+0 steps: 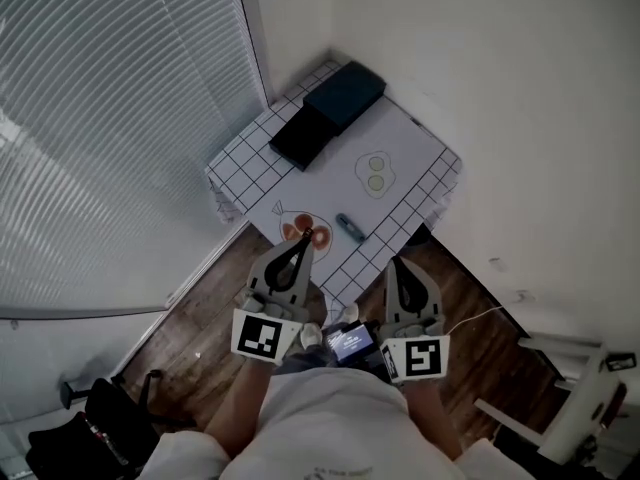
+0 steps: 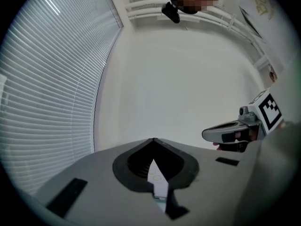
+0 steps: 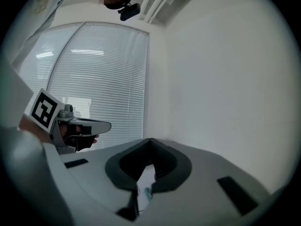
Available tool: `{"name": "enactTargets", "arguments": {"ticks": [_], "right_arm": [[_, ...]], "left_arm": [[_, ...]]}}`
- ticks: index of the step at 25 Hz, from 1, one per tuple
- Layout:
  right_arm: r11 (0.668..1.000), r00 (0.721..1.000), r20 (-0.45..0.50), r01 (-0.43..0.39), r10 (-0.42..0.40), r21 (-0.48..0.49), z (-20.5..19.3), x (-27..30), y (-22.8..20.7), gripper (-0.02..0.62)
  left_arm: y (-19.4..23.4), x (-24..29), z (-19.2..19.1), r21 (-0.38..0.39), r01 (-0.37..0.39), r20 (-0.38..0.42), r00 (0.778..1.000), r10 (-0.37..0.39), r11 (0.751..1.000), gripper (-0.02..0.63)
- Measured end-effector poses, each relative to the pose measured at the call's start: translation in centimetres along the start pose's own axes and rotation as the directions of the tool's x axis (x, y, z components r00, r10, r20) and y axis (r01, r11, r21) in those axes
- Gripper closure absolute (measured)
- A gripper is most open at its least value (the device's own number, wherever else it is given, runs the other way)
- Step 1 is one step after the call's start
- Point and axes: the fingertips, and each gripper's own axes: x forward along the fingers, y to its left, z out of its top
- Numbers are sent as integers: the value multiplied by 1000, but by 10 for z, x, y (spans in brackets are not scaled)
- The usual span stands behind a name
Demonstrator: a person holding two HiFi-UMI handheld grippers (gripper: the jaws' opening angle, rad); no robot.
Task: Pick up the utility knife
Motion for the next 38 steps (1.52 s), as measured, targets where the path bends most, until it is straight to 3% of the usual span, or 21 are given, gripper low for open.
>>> {"name": "enactTargets", "arguments": {"ticks": [7,16,26,38], "right_arm": [[998,997,-28,-67,67,9,-14,24,-22,589],[991,990,-59,-127,130,41,-30,43,-36,589],[991,978,-161,-129,134,39,-77,71,-37,589],[985,937,-305,-156,170,68,-158,81,-33,589]], "left_arm": [[-3,28,-5,-2,-45,-15,999,45,999,600],[-5,50,-19,29,-47,-64,997,48,998,600],[9,70,-70,-13,-13,-160,987,10,1000,600],[1,88,-140,-51,47,-261,964,-59,998,600]]}}
